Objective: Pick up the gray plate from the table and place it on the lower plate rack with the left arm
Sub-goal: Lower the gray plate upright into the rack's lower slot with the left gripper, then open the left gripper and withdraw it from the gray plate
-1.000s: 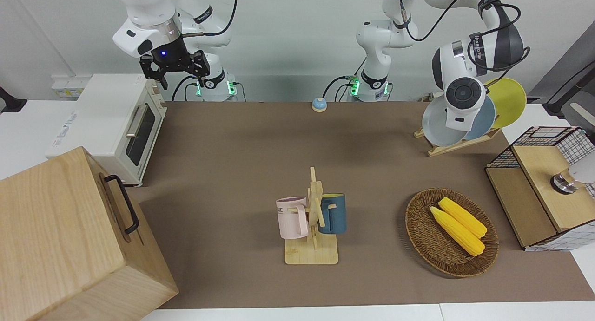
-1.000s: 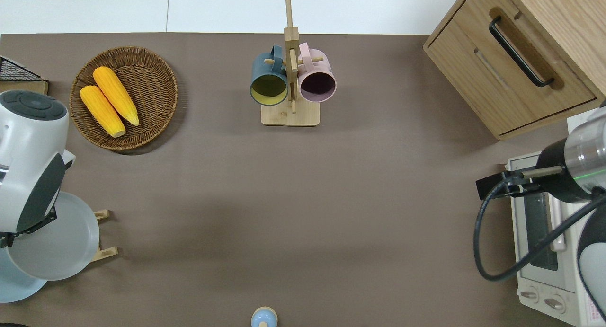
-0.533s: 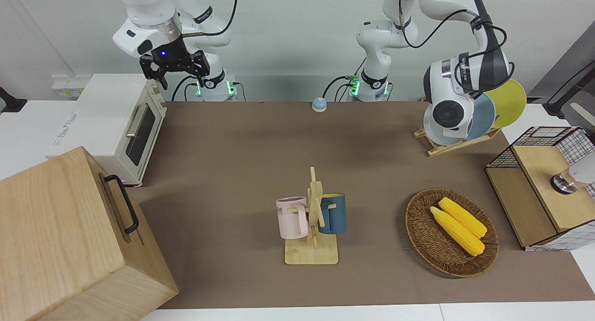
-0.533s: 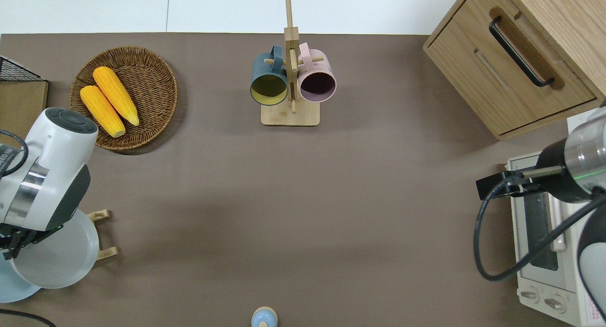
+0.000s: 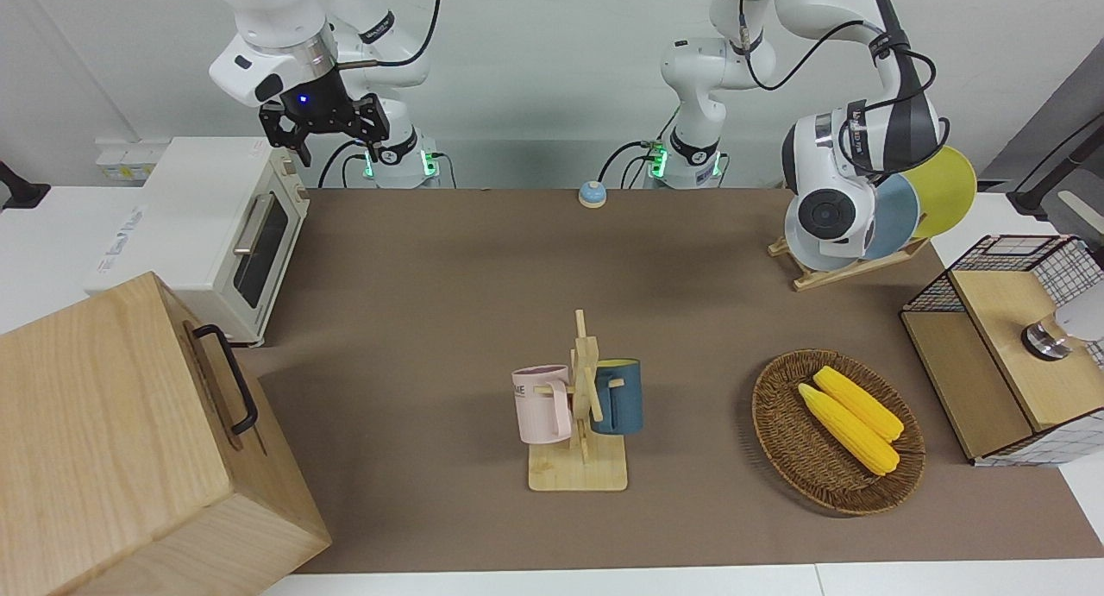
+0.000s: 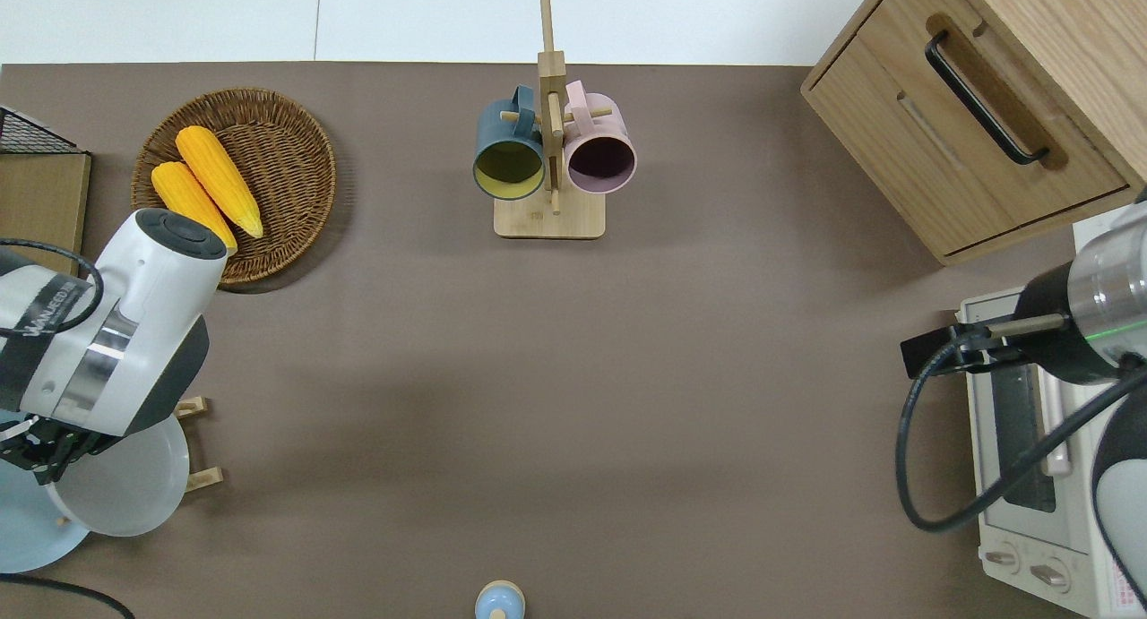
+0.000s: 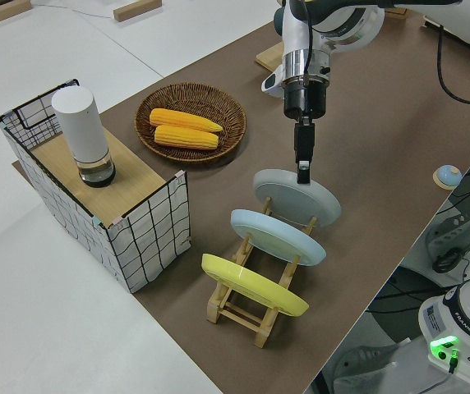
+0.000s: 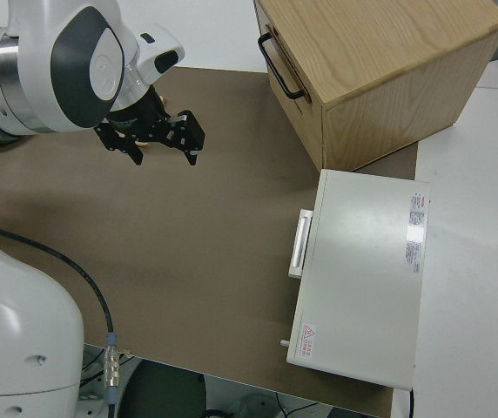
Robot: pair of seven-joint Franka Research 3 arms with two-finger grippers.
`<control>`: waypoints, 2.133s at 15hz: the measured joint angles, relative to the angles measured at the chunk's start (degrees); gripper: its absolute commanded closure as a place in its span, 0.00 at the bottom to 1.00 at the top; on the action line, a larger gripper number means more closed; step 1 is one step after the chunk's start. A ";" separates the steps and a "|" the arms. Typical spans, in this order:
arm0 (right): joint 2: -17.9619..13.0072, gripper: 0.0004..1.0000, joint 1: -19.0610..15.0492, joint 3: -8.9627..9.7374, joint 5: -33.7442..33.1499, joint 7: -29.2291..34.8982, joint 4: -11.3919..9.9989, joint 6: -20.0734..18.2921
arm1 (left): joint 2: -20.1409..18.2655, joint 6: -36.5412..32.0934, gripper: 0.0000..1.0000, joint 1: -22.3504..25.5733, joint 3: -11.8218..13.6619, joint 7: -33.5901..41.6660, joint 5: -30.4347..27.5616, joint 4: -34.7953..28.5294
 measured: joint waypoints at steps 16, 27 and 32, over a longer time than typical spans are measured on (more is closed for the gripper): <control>0.00 0.01 0.00 0.00 0.00 0.00 0.00 0.00 | -0.46 5.24 0.01 -0.04 -3.63 -2.22 -7.37 4.21; 0.00 0.01 0.00 0.00 0.00 0.00 0.00 0.00 | -10.88 11.36 0.00 1.72 -1.72 25.64 -35.43 15.19; 0.00 0.01 0.00 0.00 0.00 0.00 0.00 0.00 | -12.64 12.15 0.00 1.73 0.07 34.40 -38.58 17.08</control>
